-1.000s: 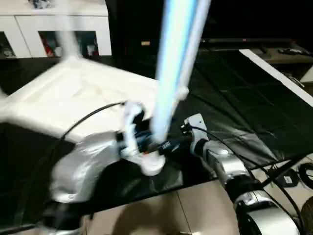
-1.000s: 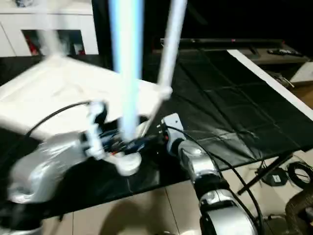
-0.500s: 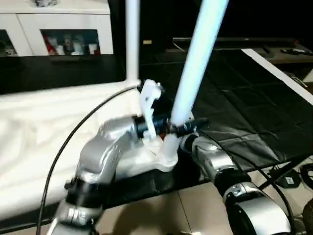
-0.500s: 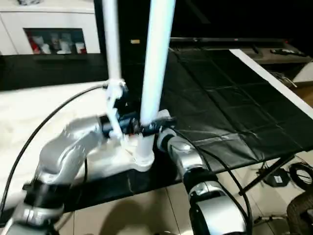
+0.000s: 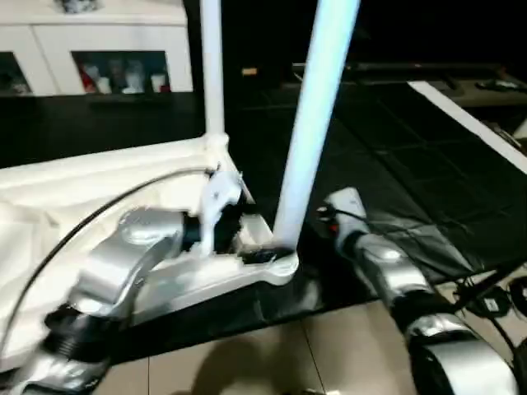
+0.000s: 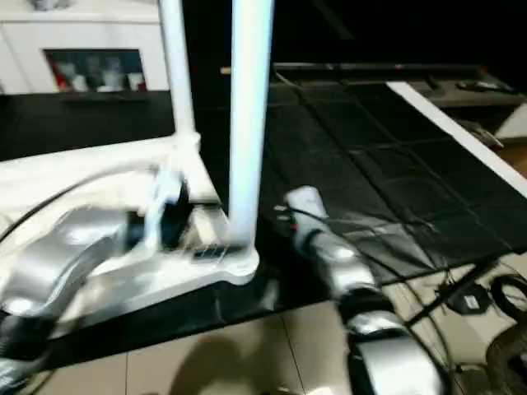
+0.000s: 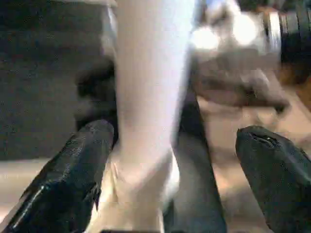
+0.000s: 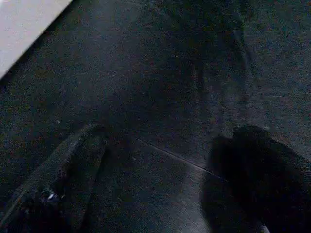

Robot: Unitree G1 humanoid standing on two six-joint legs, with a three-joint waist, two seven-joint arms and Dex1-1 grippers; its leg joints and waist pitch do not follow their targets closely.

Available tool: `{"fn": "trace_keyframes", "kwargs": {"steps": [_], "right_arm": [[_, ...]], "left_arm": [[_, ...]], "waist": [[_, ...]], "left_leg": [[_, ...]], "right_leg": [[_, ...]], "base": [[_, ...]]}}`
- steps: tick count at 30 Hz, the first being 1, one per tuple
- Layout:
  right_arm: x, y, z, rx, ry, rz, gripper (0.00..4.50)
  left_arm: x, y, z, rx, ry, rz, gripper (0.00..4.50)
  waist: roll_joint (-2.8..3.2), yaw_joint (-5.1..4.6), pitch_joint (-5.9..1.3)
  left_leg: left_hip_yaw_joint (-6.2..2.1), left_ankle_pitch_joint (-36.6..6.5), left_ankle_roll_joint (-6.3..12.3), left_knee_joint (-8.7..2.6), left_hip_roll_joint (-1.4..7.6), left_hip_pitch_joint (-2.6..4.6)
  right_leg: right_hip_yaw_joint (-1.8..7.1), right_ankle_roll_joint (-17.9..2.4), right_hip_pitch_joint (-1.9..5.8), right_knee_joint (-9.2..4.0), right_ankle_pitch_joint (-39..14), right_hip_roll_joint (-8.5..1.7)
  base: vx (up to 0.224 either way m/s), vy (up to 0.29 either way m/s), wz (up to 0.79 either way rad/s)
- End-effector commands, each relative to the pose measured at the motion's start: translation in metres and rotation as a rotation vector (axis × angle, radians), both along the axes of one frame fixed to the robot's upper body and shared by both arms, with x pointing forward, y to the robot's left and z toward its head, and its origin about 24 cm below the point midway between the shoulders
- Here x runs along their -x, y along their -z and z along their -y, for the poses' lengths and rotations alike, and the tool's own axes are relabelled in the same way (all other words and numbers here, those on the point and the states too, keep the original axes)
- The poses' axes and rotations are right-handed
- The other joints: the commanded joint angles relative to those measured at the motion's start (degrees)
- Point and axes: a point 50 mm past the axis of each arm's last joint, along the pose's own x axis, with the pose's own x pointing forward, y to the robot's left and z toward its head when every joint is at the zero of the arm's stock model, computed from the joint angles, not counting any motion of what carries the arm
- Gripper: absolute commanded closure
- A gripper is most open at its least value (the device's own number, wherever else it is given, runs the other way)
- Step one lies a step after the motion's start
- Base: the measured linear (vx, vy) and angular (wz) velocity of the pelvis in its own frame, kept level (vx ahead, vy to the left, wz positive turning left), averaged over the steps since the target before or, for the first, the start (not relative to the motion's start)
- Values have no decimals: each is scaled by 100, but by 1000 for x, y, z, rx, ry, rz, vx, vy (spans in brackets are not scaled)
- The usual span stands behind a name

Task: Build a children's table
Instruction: Rotate table base

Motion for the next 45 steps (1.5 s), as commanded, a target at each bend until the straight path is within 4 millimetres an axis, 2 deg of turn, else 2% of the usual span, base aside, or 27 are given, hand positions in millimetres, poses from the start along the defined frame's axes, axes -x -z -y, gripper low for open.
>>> {"fn": "trace_keyframes", "kwargs": {"steps": [1, 3, 5, 6, 8, 10, 11, 12, 13, 14, 15, 17, 22, 24, 25, 26, 28, 29, 32, 33, 35, 36, 38, 41, 43, 44, 45], "right_arm": [[0, -7, 6, 8, -30, 25, 0], [5, -10, 13, 20, -102, 32, 0], [15, -15, 19, 39, -240, 30, 0], [19, -16, 21, 47, -282, 27, 0], [27, -20, 25, 52, -362, 17, 0], [34, -25, 27, 45, -419, 12, 0], [37, -27, 28, 40, -444, 15, 0], [41, -30, 29, 37, -466, 17, 0], [42, -31, 30, 36, -475, 17, 0], [47, -34, 31, 31, -500, 16, 0], [50, -35, 32, 26, -517, 15, 0], [54, -38, 32, 21, -531, 10, 0], [57, -39, 31, 10, -534, 6, 0], [58, -40, 28, 2, -534, 4, 0], [59, -42, 25, -10, -539, 2, 0], [59, -42, 25, -11, -539, 2, 0], [60, -43, 23, -15, -543, 5, 0], [60, -45, 23, -15, -543, 6, 0], [60, -48, 20, -23, -560, 11, 0], [62, -50, 18, -38, -582, 9, 0], [62, -51, 18, -43, -592, 8, 0], [62, -52, 17, -46, -595, 8, 0], [62, -53, 17, -45, -595, 9, 0], [62, -54, 17, -43, -593, 8, 0], [63, -54, 17, -43, -593, 7, 0], [64, -54, 17, -41, -596, 3, 0], [64, -53, 17, -41, -597, 2, 0]], "left_arm": [[6, 2, 0, -65, 52, -4, 2], [12, 10, -13, -198, 79, -28, 2], [17, 18, -24, -323, 93, -56, 2], [17, 19, -25, -337, 86, -65, 2], [14, 22, -28, -393, 47, -45, 2], [7, 27, -33, -447, -8, -10, 2], [3, 28, -37, -471, -25, 20, 2], [-1, 30, -41, -499, -43, 49, 2], [-3, 31, -44, -512, -49, 61, 2], [-7, 30, -50, -521, -64, 85, 2], [-9, 29, -53, -510, -83, 91, 2], [-13, 28, -58, -510, -104, 107, 2], [-25, 21, -73, -515, -198, 159, 2], [-29, 17, -68, -418, -218, 158, 2], [-30, 13, -53, -256, -227, 120, 2], [-30, 13, -53, -251, -226, 118, 2], [-28, 13, -43, -168, -214, 78, 2], [-28, 16, -41, -148, -209, 59, 29], [-30, 30, -39, -192, -235, 13, 37], [-32, 37, -38, -220, -263, -7, 42], [-34, 39, -38, -229, -275, -15, 56], [-36, 41, -36, -222, -304, -30, 81], [-39, 41, -35, -215, -327, -38, 80], [-41, 42, -34, -213, -341, -46, 125], [-42, 42, -33, -219, -341, -47, 129], [-44, 43, -33, -226, -338, -41, 139], [-44, 43, -33, -226, -338, -41, 151]], "waist": [[94, 24, -372], [62, 49, -364], [80, 68, -347], [68, 74, -351], [74, 87, -338], [73, 83, -329], [57, 88, -318], [54, 98, -331], [46, 101, -315], [49, 95, -313], [35, 104, -323], [47, 84, -316], [45, 62, -334], [53, 71, -337], [61, 91, -351], [57, 96, -348], [65, 135, -358], [56, 161, -366], [54, 175, -375], [45, 183, -371], [48, 199, -369], [46, 200, -369], [48, 214, -367], [52, 237, -362], [48, 243, -362], [72, 244, -361], [57, 237, -358]], "left_leg": [[12, -1489, -79, -404, 82, 35], [9, -1484, -62, -408, 84, 19], [8, -1540, -23, -409, 97, 24], [12, -1500, -14, -412, 89, 24], [12, -1561, -25, -412, 83, 33], [-1, -1647, -17, -422, 77, 16], [-14, -1744, 27, -421, 60, 17], [-21, -1742, 16, -422, 66, 15], [-20, -1846, 27, -417, 58, 34], [-24, -1881, 30, -413, 51, 39], [-34, -1896, 37, -407, 44, 30], [-54, -1912, 28, -416, 37, 9], [-66, -1910, 34, -401, 31, 20], [-50, -1863, 41, -399, 38, 47], [-52, -1803, 37, -403, 58, 40], [-39, -1731, 35, -401, 48, 12], [-30, -1742, 37, -402, 76, 65], [-31, -1602, 54, -415, 77, 20], [-16, -1502, 88, -402, 65, 21], [-12, -1489, 105, -399, 53, 16], [-22, -1438, 103, -405, 59, 2], [-17, -1418, 80, -400, 64, 17], [-19, -1436, 72, -404, 69, 21], [-26, -1519, 60, -406, 62, 23], [-31, -1519, 59, -411, 61, 18], [-34, -1538, 54, -412, 63, 26], [-31, -1573, 58, -410, 57, 27]], "right_leg": [[266, -959, 306, -384, -1723, -284], [278, -881, 316, -385, -1880, -296], [290, -801, 304, -401, -1931, -285], [297, -801, 309, -403, -1942, -282], [308, -877, 291, -421, -2006, -274], [310, -832, 304, -434, -2149, -273], [305, -684, 297, -486, -2415, -266], [307, -651, 313, -485, -2500, -293], [300, -551, 275, -533, -2759, -285], [297, -512, 269, -540, -2864, -281], [288, -373, 267, -564, -3091, -294], [266, -301, 272, -589, -3221, -285], [251, -296, 245, -599, -3275, -295], [260, -400, 229, -585, -3085, -286], [268, -499, 241, -550, -2837, -288], [274, -568, 272, -526, -2693, -292], [282, -772, 231, -508, -2383, -291], [294, -856, 281, -445, -2030, -283], [304, -867, 293, -442, -1892, -284], [304, -813, 300, -449, -1949, -276], [302, -704, 319, -461, -2082, -297], [302, -692, 304, -477, -2121, -295], [301, -716, 305, -480, -2145, -302], [296, -657, 304, -500, -2285, -304], [293, -617, 308, -506, -2332, -307], [293, -616, 300, -506, -2340, -307], [289, -591, 297, -516, -2380, -295]], "base": [[0, 0, 0], [0, 0, 0], [0, 0, 0], [0, 0, 0], [0, 0, 0], [0, 0, 0], [0, 0, 0], [0, 0, 0], [0, 0, 0], [0, 0, 0], [0, 0, 0], [0, 0, 0], [0, 0, 0], [0, 0, 0], [0, 0, 0], [0, 0, 0], [0, 0, 0], [0, 0, 0], [0, 0, 0], [0, 0, 0], [0, 0, 0], [0, 0, 0], [0, 0, 0], [0, 0, 0], [0, 0, 0], [0, 0, 0], [0, 0, 0]]}}
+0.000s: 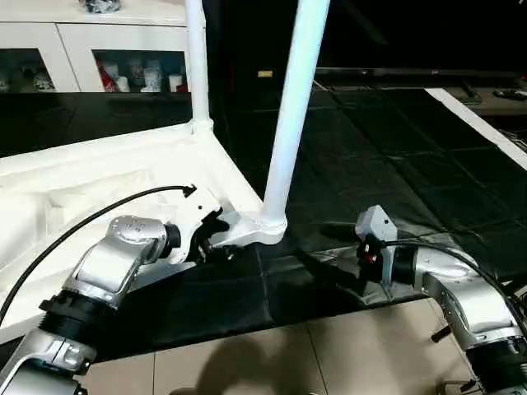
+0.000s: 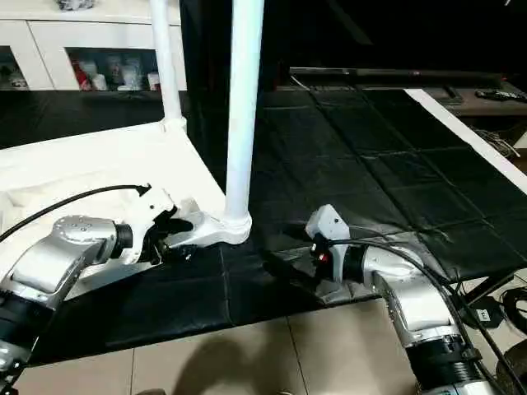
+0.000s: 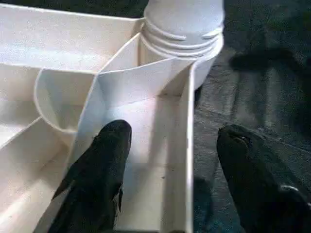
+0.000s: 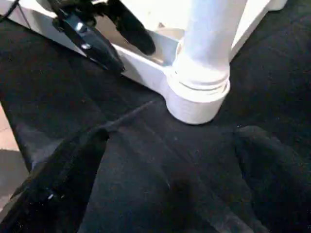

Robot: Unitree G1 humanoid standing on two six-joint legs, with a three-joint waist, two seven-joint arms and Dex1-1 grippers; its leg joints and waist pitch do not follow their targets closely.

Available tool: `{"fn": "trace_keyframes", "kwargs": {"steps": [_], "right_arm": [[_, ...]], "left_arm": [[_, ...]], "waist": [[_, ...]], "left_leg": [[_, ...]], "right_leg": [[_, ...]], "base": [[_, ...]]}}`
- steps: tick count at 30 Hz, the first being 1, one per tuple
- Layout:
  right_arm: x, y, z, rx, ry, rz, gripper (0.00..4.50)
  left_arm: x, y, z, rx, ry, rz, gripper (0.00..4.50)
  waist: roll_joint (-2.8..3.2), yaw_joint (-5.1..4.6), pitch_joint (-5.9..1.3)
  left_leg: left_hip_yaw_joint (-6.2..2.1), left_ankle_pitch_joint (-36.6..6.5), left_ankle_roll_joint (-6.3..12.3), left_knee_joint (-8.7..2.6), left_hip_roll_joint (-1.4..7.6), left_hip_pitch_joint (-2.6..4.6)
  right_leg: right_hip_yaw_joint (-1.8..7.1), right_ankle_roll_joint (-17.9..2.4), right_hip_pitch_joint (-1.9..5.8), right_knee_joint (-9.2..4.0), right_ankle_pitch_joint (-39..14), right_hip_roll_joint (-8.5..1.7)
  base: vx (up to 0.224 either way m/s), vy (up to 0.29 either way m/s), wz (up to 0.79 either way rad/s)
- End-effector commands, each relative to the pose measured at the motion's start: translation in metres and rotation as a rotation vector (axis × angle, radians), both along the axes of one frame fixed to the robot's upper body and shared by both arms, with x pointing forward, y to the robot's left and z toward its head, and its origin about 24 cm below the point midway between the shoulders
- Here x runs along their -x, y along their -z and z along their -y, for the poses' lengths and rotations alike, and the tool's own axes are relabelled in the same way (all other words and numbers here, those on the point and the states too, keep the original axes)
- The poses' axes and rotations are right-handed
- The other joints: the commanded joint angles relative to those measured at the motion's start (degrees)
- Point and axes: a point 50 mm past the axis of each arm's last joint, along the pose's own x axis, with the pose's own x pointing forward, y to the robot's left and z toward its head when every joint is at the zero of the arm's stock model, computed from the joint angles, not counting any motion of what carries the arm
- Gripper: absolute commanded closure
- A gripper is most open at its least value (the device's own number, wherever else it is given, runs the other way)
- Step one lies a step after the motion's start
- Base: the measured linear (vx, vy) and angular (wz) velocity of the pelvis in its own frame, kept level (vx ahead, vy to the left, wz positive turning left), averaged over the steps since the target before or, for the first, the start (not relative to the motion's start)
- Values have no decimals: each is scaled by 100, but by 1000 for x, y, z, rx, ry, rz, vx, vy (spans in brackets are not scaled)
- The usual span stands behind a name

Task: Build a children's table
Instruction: Rotate table base

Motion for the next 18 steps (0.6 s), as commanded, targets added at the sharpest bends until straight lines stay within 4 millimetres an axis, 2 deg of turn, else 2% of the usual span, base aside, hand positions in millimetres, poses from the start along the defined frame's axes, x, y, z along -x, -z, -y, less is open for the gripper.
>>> {"fn": "trace_keyframes", "kwargs": {"steps": [1, 4, 5, 10, 11, 14, 18], "right_arm": [[1, -1, 3, 19, -6, -1, 0], [3, -3, 1, 10, -24, -5, 0], [3, -3, 1, 0, -30, -7, 0], [6, -7, -1, -17, -64, -3, 0], [6, -7, -1, -28, -65, -7, 0], [6, -8, -2, -35, -64, -8, 0], [6, -8, -2, -32, -67, -8, 0]], "left_arm": [[-3, -2, 1, -15, -1, 11, 162], [-3, -2, 3, -28, 13, 10, 182], [-3, -3, 3, -31, 15, 11, 204], [-2, -6, 3, -54, 28, 16, 232], [-1, -7, 4, -71, 44, 20, 243], [3, -6, 6, -105, 79, 16, 265], [5, -6, 7, -139, 94, 14, 293]], "waist": [[60, 7, -364], [64, 6, -366], [60, 5, -366], [61, 10, -357], [45, 10, -356], [61, 8, -352], [47, 5, -357]], "left_leg": [[-23, -1546, 35, -415, 92, 5], [-23, -1517, 37, -415, 97, 2], [-22, -1516, 48, -414, 97, -2], [-26, -1534, 56, -421, 106, 1], [-21, -1530, 59, -418, 102, -3], [-25, -1569, 51, -424, 110, 14], [-24, -1516, 44, -419, 104, -3]], "right_leg": [[225, -650, 290, -501, -2336, -319], [228, -681, 291, -496, -2244, -318], [227, -687, 295, -493, -2222, -317], [230, -676, 289, -497, -2282, -322], [230, -668, 290, -503, -2307, -325], [229, -682, 274, -503, -2356, -327], [234, -657, 285, -504, -2362, -329]], "base": [[0, 0, 0], [0, 0, 0], [0, 0, 0], [0, 0, 0], [0, 0, 0], [0, 0, 0], [0, 0, 0]]}}
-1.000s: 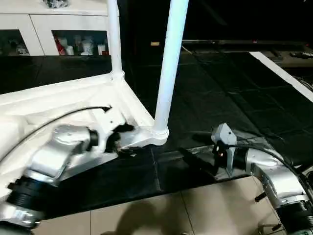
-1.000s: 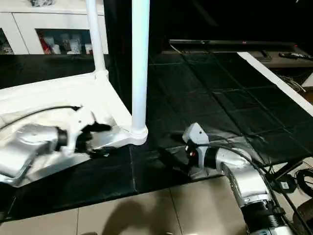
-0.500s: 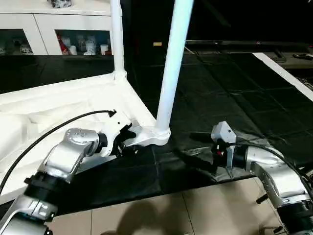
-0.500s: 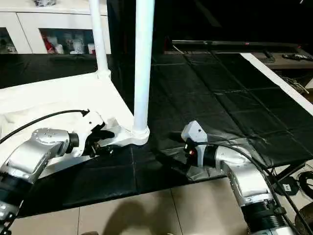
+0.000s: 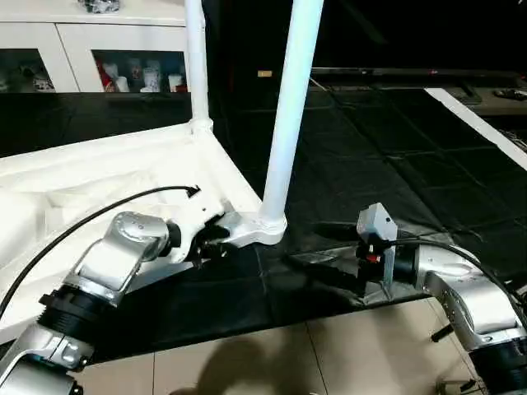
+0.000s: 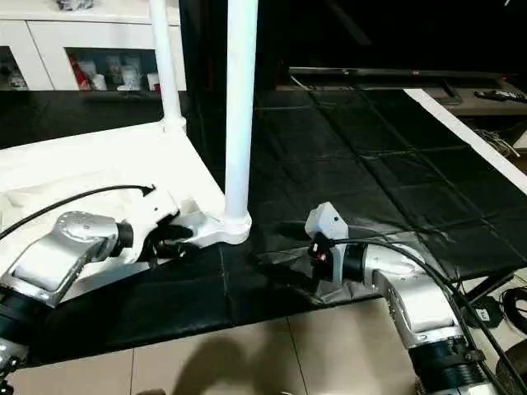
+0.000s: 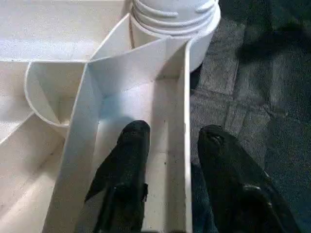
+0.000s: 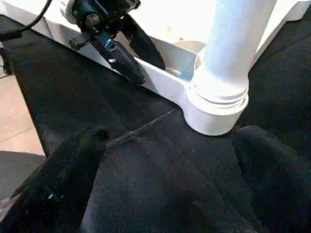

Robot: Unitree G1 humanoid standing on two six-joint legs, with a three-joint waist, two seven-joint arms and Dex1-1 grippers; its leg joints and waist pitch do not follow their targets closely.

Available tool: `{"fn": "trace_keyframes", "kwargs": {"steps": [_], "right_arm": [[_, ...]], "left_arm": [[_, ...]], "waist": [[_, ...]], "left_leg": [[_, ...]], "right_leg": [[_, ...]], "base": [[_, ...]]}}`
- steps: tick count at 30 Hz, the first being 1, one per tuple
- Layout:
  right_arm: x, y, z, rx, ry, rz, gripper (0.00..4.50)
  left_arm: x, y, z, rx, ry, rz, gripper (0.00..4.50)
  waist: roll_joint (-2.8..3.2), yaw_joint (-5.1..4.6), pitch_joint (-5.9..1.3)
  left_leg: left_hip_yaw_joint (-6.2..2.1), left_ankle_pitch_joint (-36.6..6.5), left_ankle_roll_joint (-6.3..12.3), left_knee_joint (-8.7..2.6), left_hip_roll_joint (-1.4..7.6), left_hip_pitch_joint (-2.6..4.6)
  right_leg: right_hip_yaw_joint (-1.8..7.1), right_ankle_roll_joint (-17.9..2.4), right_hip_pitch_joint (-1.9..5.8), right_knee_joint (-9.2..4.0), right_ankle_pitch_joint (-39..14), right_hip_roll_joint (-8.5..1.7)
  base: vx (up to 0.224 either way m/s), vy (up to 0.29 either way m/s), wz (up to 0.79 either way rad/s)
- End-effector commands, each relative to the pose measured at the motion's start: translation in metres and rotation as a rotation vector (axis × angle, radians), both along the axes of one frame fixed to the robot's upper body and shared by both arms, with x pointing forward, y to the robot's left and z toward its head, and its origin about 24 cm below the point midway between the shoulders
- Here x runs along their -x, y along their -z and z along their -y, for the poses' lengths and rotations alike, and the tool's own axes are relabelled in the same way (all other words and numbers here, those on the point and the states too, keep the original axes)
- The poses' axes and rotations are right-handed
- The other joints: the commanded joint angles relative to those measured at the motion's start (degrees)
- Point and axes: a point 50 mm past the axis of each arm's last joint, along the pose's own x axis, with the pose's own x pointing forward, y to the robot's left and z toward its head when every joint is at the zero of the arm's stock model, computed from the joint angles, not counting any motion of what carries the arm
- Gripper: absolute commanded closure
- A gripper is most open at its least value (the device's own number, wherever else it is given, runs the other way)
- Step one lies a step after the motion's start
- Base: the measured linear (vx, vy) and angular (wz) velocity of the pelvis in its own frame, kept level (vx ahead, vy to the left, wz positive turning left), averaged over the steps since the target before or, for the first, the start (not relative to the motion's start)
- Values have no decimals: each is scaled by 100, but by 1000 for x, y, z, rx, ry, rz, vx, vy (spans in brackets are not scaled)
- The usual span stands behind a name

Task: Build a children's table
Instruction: Rotate table base

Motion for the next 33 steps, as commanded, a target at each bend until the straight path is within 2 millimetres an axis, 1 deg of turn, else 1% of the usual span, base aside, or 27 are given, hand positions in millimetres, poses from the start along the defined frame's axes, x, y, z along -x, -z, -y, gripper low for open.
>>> {"fn": "trace_keyframes", "kwargs": {"steps": [1, 2, 3, 4, 5, 7, 9, 14, 16, 19, 20, 23, 25, 26, 27, 28, 29, 30, 31, 32, 33], "right_arm": [[2, -2, 1, 7, -10, 4, 0], [2, -2, 1, 8, -12, 3, 0], [2, -2, 1, 10, -11, 3, 0], [2, -2, 1, 11, -12, 3, 0], [2, -2, 1, 11, -12, 2, 0], [1, -2, 1, 10, -12, 1, 0], [2, -1, 2, 11, -12, 0, 0], [2, -1, 2, 13, -10, -2, 0], [2, -1, 2, 12, -10, -1, 0], [1, -1, 2, 13, -7, 1, 0], [1, -1, 2, 13, -8, 1, 0], [1, -1, 2, 13, -7, 2, 0], [1, 0, 2, 12, -6, 2, 0], [1, 0, 2, 12, -6, 2, 0], [1, 0, 2, 12, -5, 2, 0], [0, 0, 2, 13, 0, 7, 0], [0, 0, 2, 12, 2, 9, 0], [0, 0, 2, 10, 8, 14, 0], [0, -1, 3, 5, 13, 17, 0], [0, -1, 3, 4, 16, 17, 0], [0, -1, 3, 4, 17, 18, 0]], "left_arm": [[1, -3, 4, -19, 28, 6, 296], [1, -3, 5, -16, 22, 6, 309], [0, -4, 6, -13, 21, 7, 309], [0, -4, 6, -9, 19, 8, 332], [-1, -5, 7, 1, 17, 7, 332], [-1, -6, 8, 11, 17, 5, 346], [-1, -7, 8, 15, 19, 5, 372], [1, -5, 11, 22, 33, -5, 393], [2, -4, 12, 21, 40, -8, 417], [2, -2, 11, 19, 58, -6, 429], [2, -1, 11, 24, 58, -8, 447], [1, 0, 9, 31, 71, -7, 447], [2, 4, 7, 34, 106, -17, 447], [2, 6, 7, 24, 134, -12, 447], [4, 9, 6, 26, 153, -33, 447], [5, 14, 4, 11, 211, -32, 447], [5, 15, 4, 12, 229, -34, 447], [7, 18, 4, 15, 276, -37, 447], [7, 20, 3, 7, 285, -36, 447], [6, 21, 3, -9, 300, -24, 447], [6, 21, 4, -15, 315, -17, 447]], "waist": [[54, 7, -356], [54, 6, -358], [58, 7, -354], [65, 7, -356], [60, 3, -356], [57, 6, -355], [61, 7, -353], [64, 5, -356], [61, 7, -360], [68, 7, -362], [65, 9, -367], [65, 8, -364], [53, 8, -359], [52, 16, -355], [54, 14, -354], [85, 17, -350], [61, 8, -350], [61, 19, -344], [61, 19, -344], [89, 34, -340], [92, 43, -341]], "left_leg": [[-24, -1505, 39, -418, 107, 4], [-22, -1497, 35, -415, 107, 5], [-22, -1508, 36, -417, 105, 2], [-22, -1520, 33, -417, 104, 7], [-20, -1527, 34, -415, 102, 6], [-21, -1551, 37, -414, 99, 8], [-22, -1558, 36, -416, 100, 8], [-24, -1569, 36, -417, 99, 4], [-25, -1538, 41, -415, 99, 0], [-24, -1516, 47, -414, 100, 0], [-21, -1471, 53, -413, 100, -3], [-20, -1483, 53, -416, 101, -2], [-16, -1494, 68, -415, 90, -4], [-23, -1521, 75, -419, 82, -4], [-22, -1539, 69, -421, 84, -3], [-26, -1563, 64, -425, 79, 6], [-24, -1622, 52, -427, 82, 9], [-24, -1663, 74, -424, 75, 21], [-24, -1663, 74, -424, 75, 21], [-16, -1764, 69, -422, 82, 60], [-19, -1798, 56, -424, 90, 67]], "right_leg": [[234, -664, 284, -498, -2348, -330], [233, -696, 283, -492, -2291, -328], [232, -699, 283, -493, -2295, -327], [232, -703, 281, -493, -2291, -326], [231, -702, 282, -497, -2295, -323], [229, -691, 282, -504, -2354, -327], [227, -683, 279, -508, -2373, -326], [226, -678, 282, -510, -2360, -322], [228, -679, 287, -503, -2321, -324], [230, -695, 286, -500, -2263, -323], [232, -727, 290, -489, -2160, -320], [232, -747, 290, -486, -2142, -320], [230, -712, 288, -503, -2219, -320], [225, -627, 289, -530, -2402, -329], [227, -601, 287, -531, -2452, -330], [226, -572, 275, -540, -2509, -329], [224, -525, 275, -550, -2597, -329], [224, -464, 258, -579, -2738, -334], [224, -464, 258, -579, -2738, -334], [230, -437, 220, -601, -2901, -335], [230, -440, 218, -592, -2935, -341]], "base": [[0, 0, 0], [0, 0, 0], [0, 0, 0], [0, 0, 0], [0, 0, 0], [0, 0, 0], [0, 0, 0], [0, 0, 0], [0, 0, 0], [0, 0, 0], [0, 0, 0], [0, 0, 0], [0, 0, 0], [0, 0, 0], [0, 0, 0], [0, 0, 0], [0, 0, 0], [0, 0, 0], [0, 0, 0], [0, 0, 0], [0, 0, 0]]}}
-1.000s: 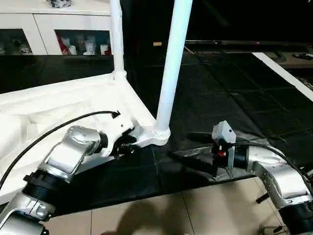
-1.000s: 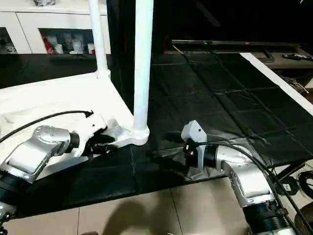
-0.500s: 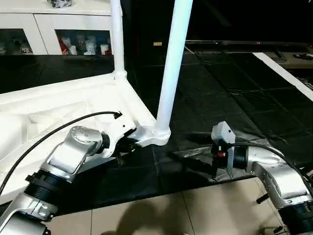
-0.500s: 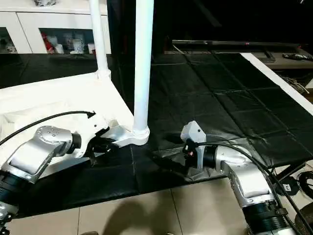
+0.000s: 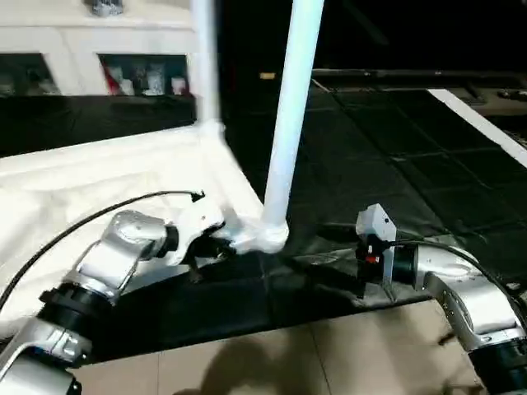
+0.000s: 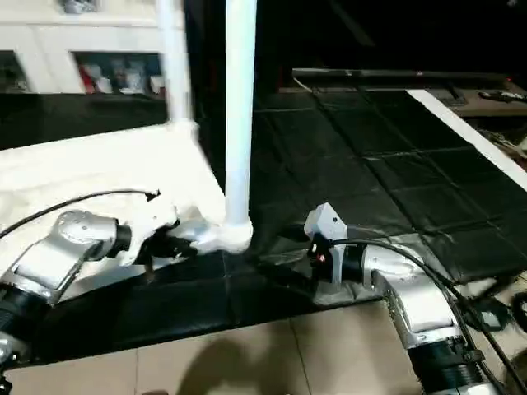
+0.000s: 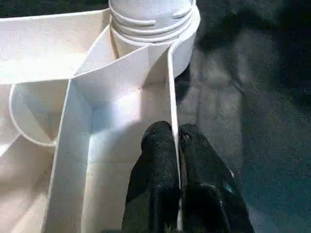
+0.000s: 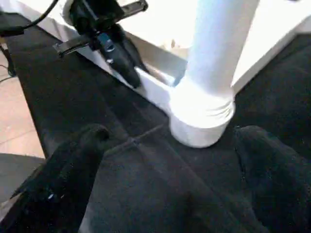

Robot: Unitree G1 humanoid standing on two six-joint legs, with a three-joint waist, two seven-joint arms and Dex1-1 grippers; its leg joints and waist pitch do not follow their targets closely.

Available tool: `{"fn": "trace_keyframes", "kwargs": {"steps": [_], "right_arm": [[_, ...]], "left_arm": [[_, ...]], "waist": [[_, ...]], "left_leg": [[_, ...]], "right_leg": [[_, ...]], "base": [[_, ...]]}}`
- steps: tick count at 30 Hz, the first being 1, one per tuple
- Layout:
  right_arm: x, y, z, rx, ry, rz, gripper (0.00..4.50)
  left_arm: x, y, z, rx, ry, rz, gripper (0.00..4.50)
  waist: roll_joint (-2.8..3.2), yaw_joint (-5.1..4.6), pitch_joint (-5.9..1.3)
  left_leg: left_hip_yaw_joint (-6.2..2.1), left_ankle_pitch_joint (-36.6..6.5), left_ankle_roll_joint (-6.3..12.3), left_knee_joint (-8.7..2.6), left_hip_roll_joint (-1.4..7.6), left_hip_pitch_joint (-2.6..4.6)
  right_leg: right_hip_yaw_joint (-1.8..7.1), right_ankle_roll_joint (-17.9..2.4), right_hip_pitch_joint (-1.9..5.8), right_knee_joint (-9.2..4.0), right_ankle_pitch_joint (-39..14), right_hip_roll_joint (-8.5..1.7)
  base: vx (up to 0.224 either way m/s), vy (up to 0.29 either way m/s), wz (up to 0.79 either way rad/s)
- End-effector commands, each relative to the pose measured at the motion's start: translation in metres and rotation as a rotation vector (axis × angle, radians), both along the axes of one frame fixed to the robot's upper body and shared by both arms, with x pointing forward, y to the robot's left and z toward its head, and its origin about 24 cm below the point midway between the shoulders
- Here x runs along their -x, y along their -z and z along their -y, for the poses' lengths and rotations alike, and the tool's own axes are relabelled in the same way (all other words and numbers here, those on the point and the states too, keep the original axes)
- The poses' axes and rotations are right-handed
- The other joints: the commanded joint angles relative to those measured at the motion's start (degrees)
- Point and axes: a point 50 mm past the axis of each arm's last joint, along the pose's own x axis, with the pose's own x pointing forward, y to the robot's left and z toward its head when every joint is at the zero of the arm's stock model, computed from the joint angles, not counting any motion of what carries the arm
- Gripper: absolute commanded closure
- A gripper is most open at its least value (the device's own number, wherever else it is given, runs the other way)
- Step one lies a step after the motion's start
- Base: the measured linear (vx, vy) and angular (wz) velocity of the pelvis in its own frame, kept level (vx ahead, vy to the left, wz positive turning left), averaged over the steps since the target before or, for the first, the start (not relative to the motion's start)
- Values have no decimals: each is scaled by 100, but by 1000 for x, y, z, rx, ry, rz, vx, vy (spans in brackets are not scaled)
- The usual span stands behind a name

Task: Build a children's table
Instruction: Rotate table base

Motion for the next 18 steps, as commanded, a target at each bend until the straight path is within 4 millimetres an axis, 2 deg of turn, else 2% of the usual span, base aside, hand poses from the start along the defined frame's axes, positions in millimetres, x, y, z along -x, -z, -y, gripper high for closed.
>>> {"fn": "trace_keyframes", "kwargs": {"steps": [1, 6, 8, 13, 15, 16, 18], "right_arm": [[0, -1, 5, 3, 14, 12, 0], [3, -2, 5, 0, 6, 9, 0], [4, -2, 6, -2, 0, 8, 0], [5, -3, 8, -24, -8, -15, 0], [1, -5, 8, -54, 2, -30, 0], [-1, -7, 7, -65, 0, -30, 0], [-4, -8, 5, -64, -25, -17, 0]], "left_arm": [[6, 10, 10, -18, 100, -29, 447], [6, 4, 23, 83, 175, -44, 447], [5, 5, 24, 88, 183, -52, 447], [7, 6, 23, 110, 227, -84, 447], [13, 4, 25, 129, 277, -113, 447], [17, 5, 27, 130, 309, -126, 447], [21, 5, 29, 124, 357, -135, 447]], "waist": [[24, -7, -294], [51, 22, -308], [63, 56, -311], [65, 63, -320], [65, 69, -321], [46, 59, -317], [60, 52, -312]], "left_leg": [[-27, -1855, 34, -426, 100, 61], [-43, -1905, -16, -446, 114, 53], [-14, -1895, 8, -436, 120, 88], [-13, -1727, 52, -441, 122, 33], [-14, -1675, 51, -446, 126, 34], [-19, -1669, 46, -454, 132, 21], [-20, -1695, 26, -459, 142, 33]], "right_leg": [[226, -451, 197, -590, -2997, -341], [227, -493, 217, -582, -2899, -356], [249, -652, 190, -558, -2606, -345], [261, -751, 252, -516, -2392, -362], [263, -747, 253, -513, -2401, -366], [259, -741, 260, -510, -2435, -370], [262, -761, 241, -509, -2452, -370]], "base": [[0, 0, 0], [0, 0, 0], [0, 0, 0], [0, 0, 0], [0, 0, 0], [0, 0, 0], [0, 0, 0]]}}
